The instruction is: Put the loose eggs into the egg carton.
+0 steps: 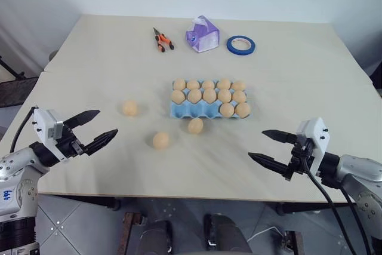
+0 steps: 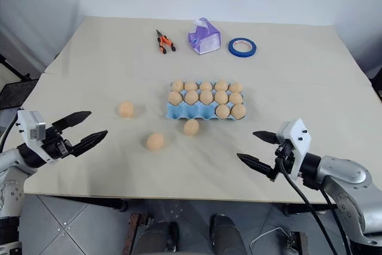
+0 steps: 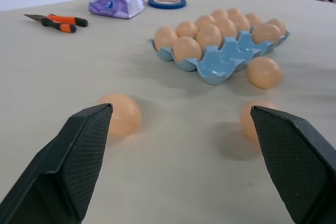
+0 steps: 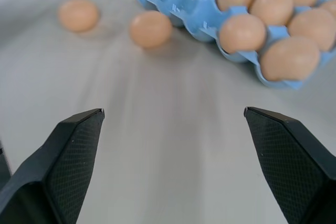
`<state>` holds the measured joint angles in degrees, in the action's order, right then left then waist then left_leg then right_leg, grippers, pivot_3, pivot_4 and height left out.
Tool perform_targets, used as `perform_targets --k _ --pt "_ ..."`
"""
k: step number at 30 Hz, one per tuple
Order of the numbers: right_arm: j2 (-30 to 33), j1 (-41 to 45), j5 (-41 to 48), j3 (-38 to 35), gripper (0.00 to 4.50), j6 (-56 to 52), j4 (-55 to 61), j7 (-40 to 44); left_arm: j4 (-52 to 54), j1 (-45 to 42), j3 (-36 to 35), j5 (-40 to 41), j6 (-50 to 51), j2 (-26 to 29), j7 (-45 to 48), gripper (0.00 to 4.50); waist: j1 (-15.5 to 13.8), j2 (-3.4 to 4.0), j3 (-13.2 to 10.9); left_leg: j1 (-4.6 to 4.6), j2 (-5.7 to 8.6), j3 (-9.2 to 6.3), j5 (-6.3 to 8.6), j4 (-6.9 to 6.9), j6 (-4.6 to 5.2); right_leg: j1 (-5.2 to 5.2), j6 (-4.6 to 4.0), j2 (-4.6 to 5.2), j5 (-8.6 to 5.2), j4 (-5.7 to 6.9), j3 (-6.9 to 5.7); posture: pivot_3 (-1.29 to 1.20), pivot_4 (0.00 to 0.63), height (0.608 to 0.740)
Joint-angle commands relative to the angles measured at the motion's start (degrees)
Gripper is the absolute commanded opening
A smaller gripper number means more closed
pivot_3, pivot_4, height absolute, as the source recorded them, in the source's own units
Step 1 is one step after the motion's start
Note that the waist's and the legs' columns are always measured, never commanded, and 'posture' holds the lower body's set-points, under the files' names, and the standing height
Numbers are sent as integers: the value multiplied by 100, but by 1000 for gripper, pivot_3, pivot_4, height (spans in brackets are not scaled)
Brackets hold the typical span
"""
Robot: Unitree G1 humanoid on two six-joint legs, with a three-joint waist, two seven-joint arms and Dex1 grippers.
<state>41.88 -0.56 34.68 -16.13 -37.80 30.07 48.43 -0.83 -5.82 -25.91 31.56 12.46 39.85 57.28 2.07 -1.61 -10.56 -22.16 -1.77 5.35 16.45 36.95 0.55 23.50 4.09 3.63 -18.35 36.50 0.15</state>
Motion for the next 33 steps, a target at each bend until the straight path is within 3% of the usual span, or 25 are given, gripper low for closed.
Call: perform_targets --k 1,6,11,20,32,33 --pt "-383 509 33 413 4464 -272 288 -723 177 67 57 92 65 204 228 4500 19 -1 1 -1 0 0 0 -1 -1 2 -1 0 0 0 0 0 150 740" --pt "-1376 1574 -316 1730 4464 -1146 171 -1933 162 -89 334 39 111 267 364 4500 100 3 -1 -7 -2 -1 -4 -8 -14 16 -10 1 -3 6 -3 0 150 740" --pt "-1903 2130 -972 2511 4464 -962 -451 -2402 172 -239 448 43 120 246 317 4500 94 3 -1 -20 -1 -4 -20 -26 10 31 -11 5 -4 1 -24 0 150 740" --pt "-2526 2654 -1581 2975 4464 -658 -1382 -2548 312 -220 488 69 153 191 229 4500 117 2 -1 -21 2 3 -17 -35 16 34 -8 42 -2 7 -113 0 150 740" --pt "-3037 3081 -2085 3184 4464 -280 -2228 -2516 385 -167 489 76 135 131 119 4500 115 1 0 -17 8 4 -23 -33 17 34 -8 55 -2 27 -128 0 150 740" --pt "-3054 3086 -2101 3179 4294 -275 -2246 -2508 394 -159 487 78 134 129 109 4500 115 1 -1 -17 8 3 -23 -33 17 34 -8 55 -2 28 -128 0 150 740"
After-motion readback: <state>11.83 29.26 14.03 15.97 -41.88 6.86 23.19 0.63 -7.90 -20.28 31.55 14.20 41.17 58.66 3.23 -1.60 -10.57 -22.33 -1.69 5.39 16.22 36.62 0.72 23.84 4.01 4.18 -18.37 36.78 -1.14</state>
